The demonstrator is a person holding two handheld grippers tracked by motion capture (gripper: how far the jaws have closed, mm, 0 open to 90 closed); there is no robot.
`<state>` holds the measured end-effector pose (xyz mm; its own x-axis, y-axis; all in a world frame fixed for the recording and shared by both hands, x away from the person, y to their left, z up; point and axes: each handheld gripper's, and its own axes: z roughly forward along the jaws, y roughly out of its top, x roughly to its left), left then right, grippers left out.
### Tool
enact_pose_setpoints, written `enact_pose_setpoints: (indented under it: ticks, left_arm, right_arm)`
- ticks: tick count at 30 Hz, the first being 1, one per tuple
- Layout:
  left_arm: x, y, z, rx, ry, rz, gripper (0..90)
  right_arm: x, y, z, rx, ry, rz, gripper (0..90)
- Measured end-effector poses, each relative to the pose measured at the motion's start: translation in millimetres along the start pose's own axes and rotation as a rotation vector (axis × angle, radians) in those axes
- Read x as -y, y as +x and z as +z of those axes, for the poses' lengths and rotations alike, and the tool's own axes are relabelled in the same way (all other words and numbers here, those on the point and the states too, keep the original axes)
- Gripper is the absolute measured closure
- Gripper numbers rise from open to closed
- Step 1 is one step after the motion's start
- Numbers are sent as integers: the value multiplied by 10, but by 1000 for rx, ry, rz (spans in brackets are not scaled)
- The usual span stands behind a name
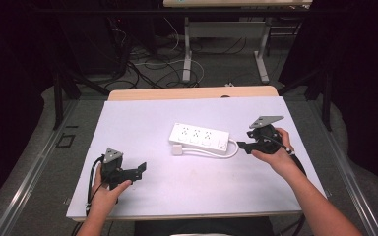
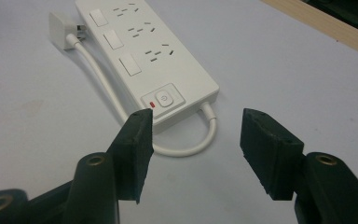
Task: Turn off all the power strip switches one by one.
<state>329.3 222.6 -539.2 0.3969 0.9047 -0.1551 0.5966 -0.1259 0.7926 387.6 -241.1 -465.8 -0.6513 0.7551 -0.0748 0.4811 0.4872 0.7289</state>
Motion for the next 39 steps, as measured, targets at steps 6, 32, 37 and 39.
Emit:
enact_pose_setpoints:
  ticks: [6, 32, 37, 39]
  left_arm:
    - [3, 9, -2, 1, 2, -4, 9]
    - [11, 19, -4, -1, 7, 0, 10]
    - [14, 23, -1, -2, 9, 0, 10]
    - [15, 24, -1, -2, 9, 1, 10]
  right_arm:
    - [-72, -10, 148, -28, 25, 21, 511]
    - [-184, 74, 696, -116, 128, -22, 900]
    - [-204, 102, 800, -107, 165, -27, 900]
    - [-211, 104, 844, -105, 165, -34, 900]
